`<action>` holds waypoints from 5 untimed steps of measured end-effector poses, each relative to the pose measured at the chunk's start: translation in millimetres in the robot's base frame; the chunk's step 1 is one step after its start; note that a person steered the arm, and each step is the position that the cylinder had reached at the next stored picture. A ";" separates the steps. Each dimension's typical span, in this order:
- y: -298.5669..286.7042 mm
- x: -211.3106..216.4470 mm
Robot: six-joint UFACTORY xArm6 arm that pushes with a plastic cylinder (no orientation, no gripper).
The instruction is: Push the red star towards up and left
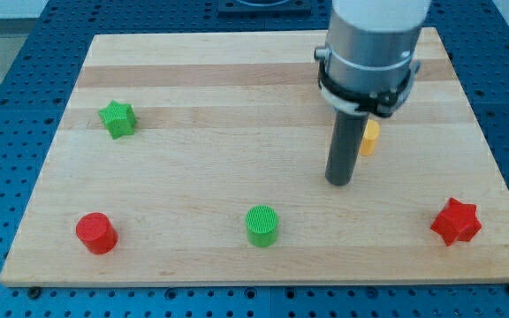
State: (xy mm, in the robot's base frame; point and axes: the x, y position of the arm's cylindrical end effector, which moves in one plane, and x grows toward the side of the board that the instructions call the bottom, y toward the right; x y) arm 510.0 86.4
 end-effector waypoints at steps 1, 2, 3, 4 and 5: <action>-3.2 36.7; 0.0 82.3; 22.0 108.8; 47.6 108.0; 94.4 107.9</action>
State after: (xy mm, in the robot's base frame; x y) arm 617.9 180.8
